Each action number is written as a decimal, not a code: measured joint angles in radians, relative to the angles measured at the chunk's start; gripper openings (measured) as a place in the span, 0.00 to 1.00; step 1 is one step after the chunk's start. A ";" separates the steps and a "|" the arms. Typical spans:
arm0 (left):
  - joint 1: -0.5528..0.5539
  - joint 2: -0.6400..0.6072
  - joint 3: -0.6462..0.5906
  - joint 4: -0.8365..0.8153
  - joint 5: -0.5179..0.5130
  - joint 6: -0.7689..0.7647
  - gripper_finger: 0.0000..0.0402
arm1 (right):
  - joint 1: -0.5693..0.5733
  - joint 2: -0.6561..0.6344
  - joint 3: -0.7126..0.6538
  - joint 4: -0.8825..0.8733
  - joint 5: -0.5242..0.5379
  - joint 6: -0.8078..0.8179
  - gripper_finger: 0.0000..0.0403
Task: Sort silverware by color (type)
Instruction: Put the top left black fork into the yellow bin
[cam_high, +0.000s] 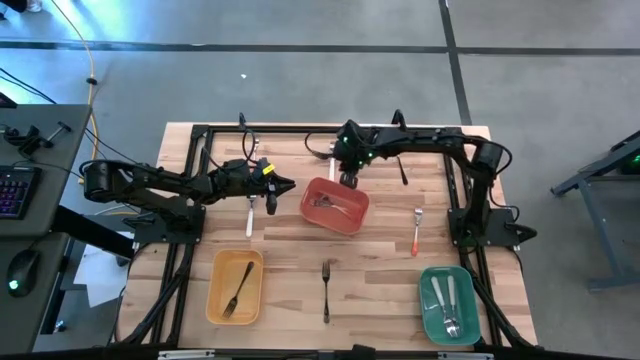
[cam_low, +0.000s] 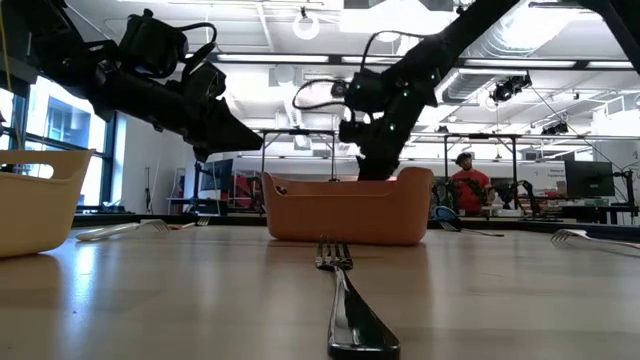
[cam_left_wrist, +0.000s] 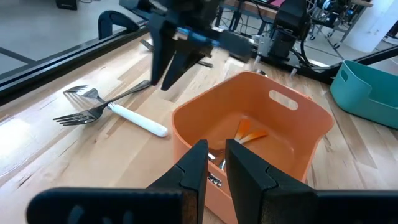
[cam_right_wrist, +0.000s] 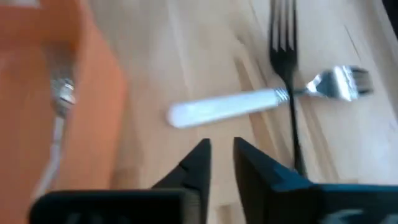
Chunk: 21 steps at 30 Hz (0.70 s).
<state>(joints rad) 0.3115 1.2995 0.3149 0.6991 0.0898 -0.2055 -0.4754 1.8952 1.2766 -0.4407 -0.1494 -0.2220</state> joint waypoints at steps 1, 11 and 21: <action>0.000 0.000 0.000 0.000 0.000 0.000 0.11 | -0.010 0.010 0.000 0.003 0.000 -0.005 0.19; 0.000 0.000 0.000 0.000 0.000 -0.003 0.11 | -0.071 0.109 0.000 0.169 0.011 -0.074 0.39; 0.000 0.000 0.000 0.001 0.000 -0.002 0.11 | -0.087 0.159 0.001 0.197 0.026 -0.059 0.24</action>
<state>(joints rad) 0.3119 1.2995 0.3149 0.7002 0.0898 -0.2080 -0.5623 2.0541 1.2780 -0.2433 -0.1230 -0.2812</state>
